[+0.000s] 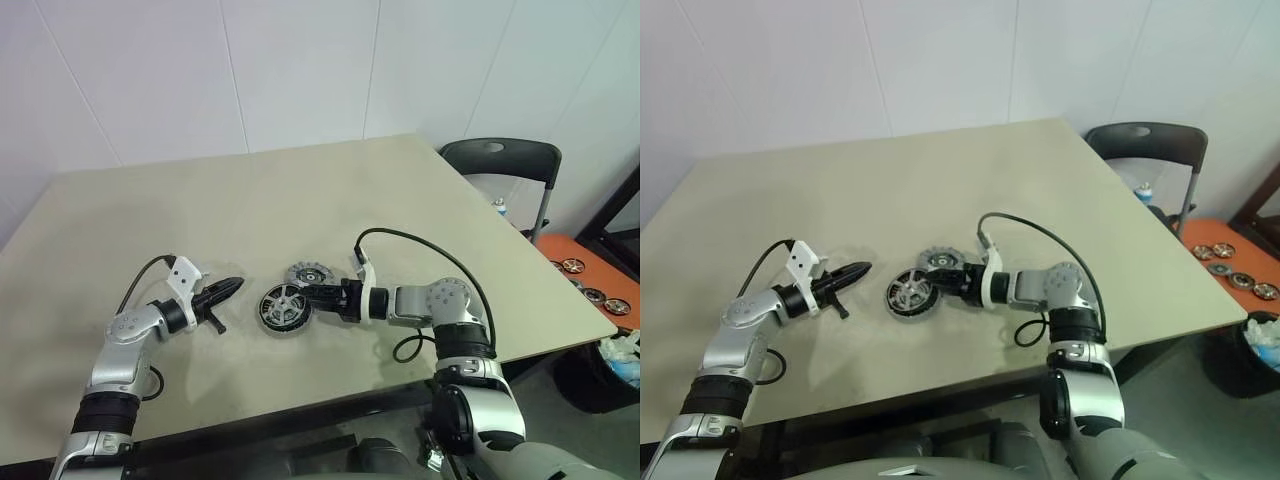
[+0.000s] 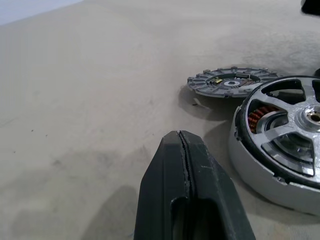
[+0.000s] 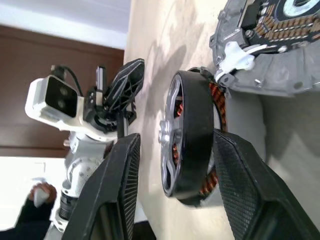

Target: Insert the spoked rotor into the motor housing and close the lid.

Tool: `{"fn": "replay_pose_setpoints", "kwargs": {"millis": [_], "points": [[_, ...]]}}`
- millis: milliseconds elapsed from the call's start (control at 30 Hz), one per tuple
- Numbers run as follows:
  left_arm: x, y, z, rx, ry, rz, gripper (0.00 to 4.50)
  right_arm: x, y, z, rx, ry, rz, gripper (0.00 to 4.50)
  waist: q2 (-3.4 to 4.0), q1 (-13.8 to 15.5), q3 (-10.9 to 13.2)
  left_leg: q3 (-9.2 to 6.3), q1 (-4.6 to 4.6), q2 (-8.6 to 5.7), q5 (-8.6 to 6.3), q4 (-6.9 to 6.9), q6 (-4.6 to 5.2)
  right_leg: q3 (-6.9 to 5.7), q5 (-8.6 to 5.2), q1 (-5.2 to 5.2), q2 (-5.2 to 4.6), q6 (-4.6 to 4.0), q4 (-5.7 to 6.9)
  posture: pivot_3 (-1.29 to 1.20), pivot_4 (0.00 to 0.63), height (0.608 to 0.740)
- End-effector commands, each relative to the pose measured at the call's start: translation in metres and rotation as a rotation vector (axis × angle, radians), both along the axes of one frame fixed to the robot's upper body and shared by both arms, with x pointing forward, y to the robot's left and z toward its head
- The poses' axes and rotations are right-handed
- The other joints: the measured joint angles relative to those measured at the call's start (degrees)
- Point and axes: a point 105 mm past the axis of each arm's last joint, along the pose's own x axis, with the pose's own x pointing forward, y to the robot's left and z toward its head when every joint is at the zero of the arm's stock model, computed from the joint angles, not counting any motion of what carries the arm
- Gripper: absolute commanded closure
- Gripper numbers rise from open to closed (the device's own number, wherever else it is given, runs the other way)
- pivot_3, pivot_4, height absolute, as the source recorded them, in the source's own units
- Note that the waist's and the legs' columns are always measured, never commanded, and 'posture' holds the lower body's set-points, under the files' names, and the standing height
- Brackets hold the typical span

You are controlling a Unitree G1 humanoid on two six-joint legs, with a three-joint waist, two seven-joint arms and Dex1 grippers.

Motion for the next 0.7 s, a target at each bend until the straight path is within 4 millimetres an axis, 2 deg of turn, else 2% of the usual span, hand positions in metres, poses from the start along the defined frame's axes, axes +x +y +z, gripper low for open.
{"fn": "replay_pose_setpoints", "kwargs": {"millis": [33,133,200,300,400,500,567,700], "points": [[0.005,-0.003,0.011,0.010,-0.043,-0.017,4.50,0.012,-0.015,0.027,-0.008,-0.122,0.003,2.18,0.02,0.1,0.0,0.00,0.00,0.00,0.00,0.01,0.00,0.00,0.00,0.01,0.00,0.00,0.00,0.00,0.000,0.740],[0.006,-0.004,0.012,0.012,-0.045,-0.022,4.50,0.014,-0.029,0.030,-0.057,-0.146,0.021,2.18,0.01,0.1,0.0,0.00,-0.02,-0.04,0.00,0.04,0.01,-0.01,0.00,0.01,-0.04,0.00,-0.02,0.00,0.000,0.740],[0.007,-0.005,0.012,0.012,-0.046,-0.026,4.50,0.013,-0.032,0.028,-0.088,-0.163,0.046,2.56,0.00,0.0,0.0,0.00,0.00,-0.01,0.00,0.00,0.01,-0.02,0.00,0.01,-0.02,0.00,-0.03,0.00,0.000,0.740],[0.008,-0.008,0.011,0.011,-0.044,-0.030,4.50,0.019,-0.024,0.039,-0.116,-0.272,0.071,3.44,0.01,-0.3,0.0,0.00,0.00,0.04,0.00,-0.02,0.00,-0.01,0.00,0.00,0.01,0.00,-0.02,0.00,0.000,0.740],[0.007,-0.010,0.008,0.010,-0.040,-0.032,4.50,0.014,0.003,0.053,-0.143,-0.473,0.147,4.48,0.01,-0.3,0.0,0.02,0.00,0.05,0.00,-0.01,0.00,0.00,0.00,-0.01,0.01,0.00,-0.01,0.00,0.000,0.740],[0.007,-0.010,0.009,0.009,-0.042,-0.032,4.50,0.009,0.024,0.051,-0.218,-0.663,0.198,4.48,-0.01,-0.1,0.0,0.01,-0.04,0.04,0.00,-0.01,0.00,-0.01,0.00,-0.03,0.01,0.01,-0.02,0.00,0.000,0.740],[0.007,-0.011,0.010,0.009,-0.047,-0.032,4.50,0.005,0.032,0.036,-0.316,-0.754,0.250,4.48,-0.04,0.0,0.0,0.01,-0.04,0.02,0.00,0.00,0.00,-0.01,0.00,-0.04,0.00,0.01,-0.02,0.00,0.000,0.740],[0.007,-0.011,0.012,0.008,-0.052,-0.029,4.50,0.005,0.033,0.009,-0.420,-0.788,0.265,4.48,-0.09,0.3,0.0,-0.02,-0.09,-0.06,0.00,0.06,-0.01,-0.04,0.00,-0.02,-0.06,0.01,-0.03,0.00,0.000,0.740]]}}
